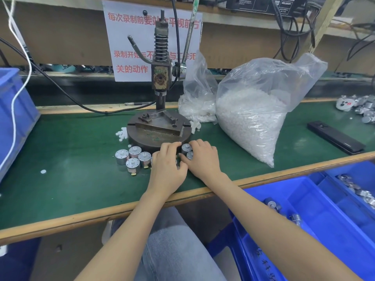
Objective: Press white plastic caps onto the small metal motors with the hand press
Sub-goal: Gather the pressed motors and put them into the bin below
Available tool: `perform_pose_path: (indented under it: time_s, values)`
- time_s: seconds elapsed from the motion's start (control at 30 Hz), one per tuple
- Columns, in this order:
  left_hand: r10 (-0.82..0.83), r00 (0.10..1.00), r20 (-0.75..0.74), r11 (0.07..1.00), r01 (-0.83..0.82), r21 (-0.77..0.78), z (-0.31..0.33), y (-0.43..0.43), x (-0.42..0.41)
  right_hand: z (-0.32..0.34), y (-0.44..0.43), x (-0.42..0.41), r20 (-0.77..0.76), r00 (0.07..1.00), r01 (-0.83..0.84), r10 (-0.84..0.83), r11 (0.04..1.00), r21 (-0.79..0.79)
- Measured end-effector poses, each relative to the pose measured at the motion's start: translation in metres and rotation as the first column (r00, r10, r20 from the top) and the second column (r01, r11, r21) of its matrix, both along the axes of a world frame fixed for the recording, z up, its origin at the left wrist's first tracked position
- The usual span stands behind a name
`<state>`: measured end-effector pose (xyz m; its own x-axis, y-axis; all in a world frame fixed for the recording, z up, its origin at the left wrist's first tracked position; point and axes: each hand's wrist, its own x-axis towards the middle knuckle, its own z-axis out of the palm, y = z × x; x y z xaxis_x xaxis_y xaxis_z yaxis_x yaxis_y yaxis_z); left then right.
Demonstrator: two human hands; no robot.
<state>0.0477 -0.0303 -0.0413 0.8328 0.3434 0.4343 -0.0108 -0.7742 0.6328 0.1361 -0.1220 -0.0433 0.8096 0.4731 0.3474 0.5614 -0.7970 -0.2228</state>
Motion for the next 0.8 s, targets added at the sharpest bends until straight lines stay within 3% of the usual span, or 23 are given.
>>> perform_pose_path:
  time_s: [0.2,0.57,0.8]
  values:
    - [0.000,1.000,-0.003,1.000,0.000,0.008,0.0001,0.0004,-0.0002,-0.0002,-0.0006,0.0012,0.049,0.999,-0.015,0.013,0.999,0.049]
    - [0.005,1.000,-0.006,1.000,-0.005,-0.001,-0.0016,0.0010,0.0004,0.0003,-0.0031,0.0044,0.113,0.991,-0.059,0.066,0.996,-0.061]
    - [0.014,1.000,-0.007,1.000,-0.014,0.014,-0.0017,0.0013,0.0009,0.0021,-0.0064,0.0056,0.008,1.000,-0.004,0.003,0.982,0.191]
